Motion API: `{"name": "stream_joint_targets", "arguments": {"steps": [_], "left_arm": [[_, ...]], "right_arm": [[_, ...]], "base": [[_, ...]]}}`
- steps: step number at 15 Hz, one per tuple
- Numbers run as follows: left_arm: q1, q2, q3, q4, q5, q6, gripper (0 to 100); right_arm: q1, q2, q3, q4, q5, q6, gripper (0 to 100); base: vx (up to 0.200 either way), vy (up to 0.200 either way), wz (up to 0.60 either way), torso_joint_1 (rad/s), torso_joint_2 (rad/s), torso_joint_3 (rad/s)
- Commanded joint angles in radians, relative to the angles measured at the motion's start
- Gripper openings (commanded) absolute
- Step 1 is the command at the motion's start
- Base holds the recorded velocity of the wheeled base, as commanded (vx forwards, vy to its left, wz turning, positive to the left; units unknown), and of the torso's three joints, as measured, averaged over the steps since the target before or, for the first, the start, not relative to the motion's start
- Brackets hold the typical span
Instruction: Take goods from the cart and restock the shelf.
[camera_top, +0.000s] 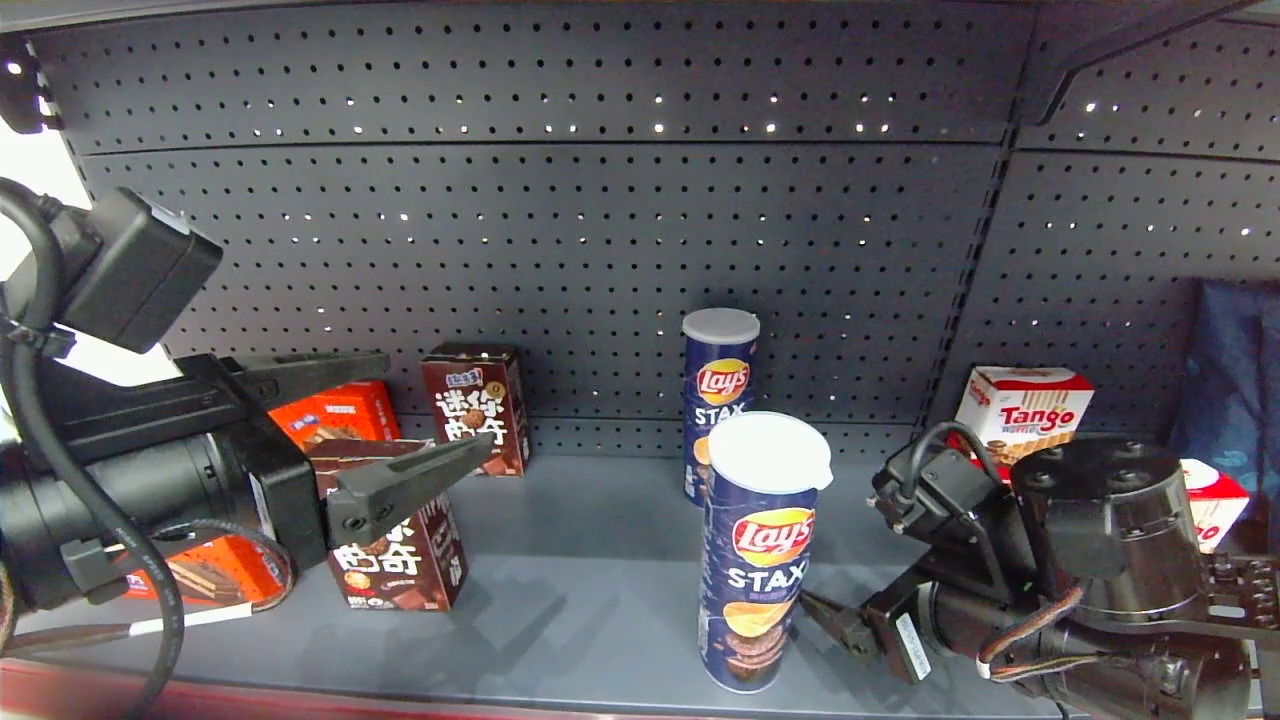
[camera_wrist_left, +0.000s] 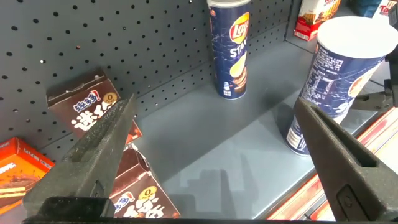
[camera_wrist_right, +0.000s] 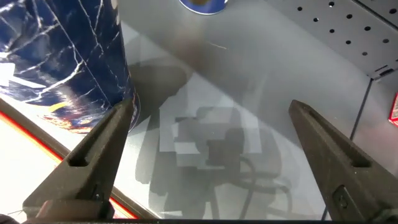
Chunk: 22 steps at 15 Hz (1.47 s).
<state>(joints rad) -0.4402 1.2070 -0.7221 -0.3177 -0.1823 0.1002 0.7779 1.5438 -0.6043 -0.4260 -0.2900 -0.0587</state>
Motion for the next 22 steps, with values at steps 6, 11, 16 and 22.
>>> {"name": "stream_joint_targets", "arguments": {"steps": [6, 11, 16, 22], "left_arm": [[0.000, 0.002, 0.001, -0.001, 0.000, -0.001, 100], [0.005, -0.001, 0.009, -0.001, 0.000, -0.001, 100], [0.005, -0.001, 0.009, -0.001, 0.000, -0.001, 100], [0.005, -0.003, 0.010, -0.001, 0.000, -0.001, 100]], "right_arm": [[0.006, 0.013, -0.015, -0.002, 0.002, 0.000, 100], [0.017, 0.027, -0.022, -0.002, 0.002, 0.000, 100], [0.017, 0.027, -0.022, -0.002, 0.003, 0.000, 100], [0.024, 0.036, -0.019, -0.002, 0.008, -0.001, 100]], "base": [[0.000, 0.000, 0.00, 0.000, 0.00, 0.000], [0.000, 0.000, 0.00, 0.000, 0.00, 0.000], [0.000, 0.000, 0.00, 0.000, 0.00, 0.000], [0.000, 0.000, 0.00, 0.000, 0.00, 0.000]]}}
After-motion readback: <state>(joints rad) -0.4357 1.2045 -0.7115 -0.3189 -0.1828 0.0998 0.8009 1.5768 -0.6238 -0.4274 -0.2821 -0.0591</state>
